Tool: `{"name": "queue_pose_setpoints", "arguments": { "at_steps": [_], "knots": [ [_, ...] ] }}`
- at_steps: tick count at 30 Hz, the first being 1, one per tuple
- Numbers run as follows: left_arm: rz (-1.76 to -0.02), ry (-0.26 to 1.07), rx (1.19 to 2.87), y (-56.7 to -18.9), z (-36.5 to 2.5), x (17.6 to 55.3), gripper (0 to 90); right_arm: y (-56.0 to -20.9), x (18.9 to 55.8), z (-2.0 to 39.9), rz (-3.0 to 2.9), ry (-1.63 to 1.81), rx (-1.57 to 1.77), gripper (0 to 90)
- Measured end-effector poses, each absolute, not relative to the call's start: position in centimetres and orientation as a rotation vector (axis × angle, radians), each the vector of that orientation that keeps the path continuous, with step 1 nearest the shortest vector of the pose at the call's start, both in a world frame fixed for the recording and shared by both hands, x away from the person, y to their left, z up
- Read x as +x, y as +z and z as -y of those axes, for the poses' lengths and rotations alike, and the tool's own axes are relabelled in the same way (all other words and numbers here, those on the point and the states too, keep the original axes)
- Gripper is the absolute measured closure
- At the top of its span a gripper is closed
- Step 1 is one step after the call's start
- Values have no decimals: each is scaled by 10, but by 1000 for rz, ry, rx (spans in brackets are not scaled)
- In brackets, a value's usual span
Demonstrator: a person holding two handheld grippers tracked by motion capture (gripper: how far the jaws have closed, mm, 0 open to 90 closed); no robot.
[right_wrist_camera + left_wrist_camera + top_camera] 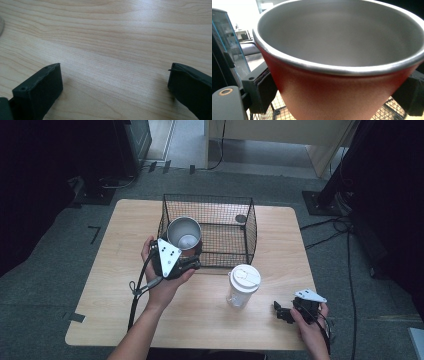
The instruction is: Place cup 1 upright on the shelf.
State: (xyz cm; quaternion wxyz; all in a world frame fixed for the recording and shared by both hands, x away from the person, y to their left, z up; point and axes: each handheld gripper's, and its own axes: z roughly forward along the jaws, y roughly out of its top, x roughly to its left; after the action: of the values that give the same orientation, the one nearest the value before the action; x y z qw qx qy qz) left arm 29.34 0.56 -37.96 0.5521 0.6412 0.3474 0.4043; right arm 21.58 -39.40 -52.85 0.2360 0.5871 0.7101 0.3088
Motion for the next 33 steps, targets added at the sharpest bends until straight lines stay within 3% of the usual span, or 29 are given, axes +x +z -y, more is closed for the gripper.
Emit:
{"name": "queue_pose_setpoints", "arguments": {
  "at_steps": [22, 33],
  "knots": [
    [-931, 977, 1542, -396, 12, 361, 83, -528, 216, 394, -1956, 851, 1602, 0],
    [-1050, 904, 1637, -421, 19, 390, 83, -529, 216, 394, -1957, 852, 1600, 0]
  ]
}}
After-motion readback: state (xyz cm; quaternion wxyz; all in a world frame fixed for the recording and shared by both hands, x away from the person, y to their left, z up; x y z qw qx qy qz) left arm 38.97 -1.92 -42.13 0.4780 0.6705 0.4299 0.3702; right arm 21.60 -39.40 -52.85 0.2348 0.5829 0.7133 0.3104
